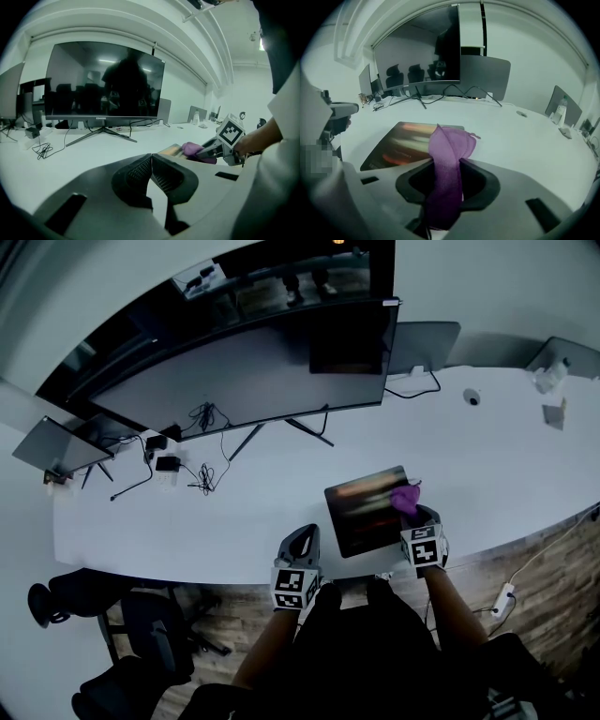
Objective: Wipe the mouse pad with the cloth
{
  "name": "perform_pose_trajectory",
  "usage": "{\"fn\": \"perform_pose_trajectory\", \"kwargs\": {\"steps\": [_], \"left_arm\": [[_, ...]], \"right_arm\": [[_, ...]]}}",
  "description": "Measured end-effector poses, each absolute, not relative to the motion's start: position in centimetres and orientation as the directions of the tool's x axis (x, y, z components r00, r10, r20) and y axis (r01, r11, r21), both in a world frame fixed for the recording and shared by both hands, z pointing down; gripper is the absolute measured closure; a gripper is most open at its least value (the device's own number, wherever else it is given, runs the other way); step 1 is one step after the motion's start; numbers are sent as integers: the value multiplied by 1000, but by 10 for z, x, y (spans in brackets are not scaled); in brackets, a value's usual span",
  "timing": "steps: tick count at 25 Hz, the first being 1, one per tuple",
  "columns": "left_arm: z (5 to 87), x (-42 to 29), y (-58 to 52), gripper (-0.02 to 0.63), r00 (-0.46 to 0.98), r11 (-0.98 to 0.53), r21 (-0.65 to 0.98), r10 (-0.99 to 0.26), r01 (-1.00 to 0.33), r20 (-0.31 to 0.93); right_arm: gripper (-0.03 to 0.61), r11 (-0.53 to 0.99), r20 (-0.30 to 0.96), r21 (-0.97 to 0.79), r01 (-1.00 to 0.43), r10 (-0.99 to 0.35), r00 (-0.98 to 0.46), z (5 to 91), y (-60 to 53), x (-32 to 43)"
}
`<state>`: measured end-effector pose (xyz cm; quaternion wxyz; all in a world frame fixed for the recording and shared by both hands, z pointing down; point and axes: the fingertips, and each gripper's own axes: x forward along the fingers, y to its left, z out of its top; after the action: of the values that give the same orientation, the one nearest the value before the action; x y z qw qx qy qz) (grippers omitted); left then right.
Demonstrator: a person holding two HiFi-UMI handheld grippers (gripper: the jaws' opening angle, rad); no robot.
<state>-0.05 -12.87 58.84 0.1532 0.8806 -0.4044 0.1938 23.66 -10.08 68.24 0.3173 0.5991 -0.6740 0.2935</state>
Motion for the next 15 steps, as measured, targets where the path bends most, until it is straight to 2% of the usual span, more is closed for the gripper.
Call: {"fn": "perform_pose_trajectory", "kwargs": {"steps": [9,15], "left_arm": [[574,2,-136,592,616,-634,127,-653,-763,440],[558,2,-145,592,624,-643,108,-668,-758,405]], "right_arm": [[433,125,721,-47,-991,-682,-120,665,-114,230],[433,177,591,-50,-983,-788,-172,617,-129,217]]}}
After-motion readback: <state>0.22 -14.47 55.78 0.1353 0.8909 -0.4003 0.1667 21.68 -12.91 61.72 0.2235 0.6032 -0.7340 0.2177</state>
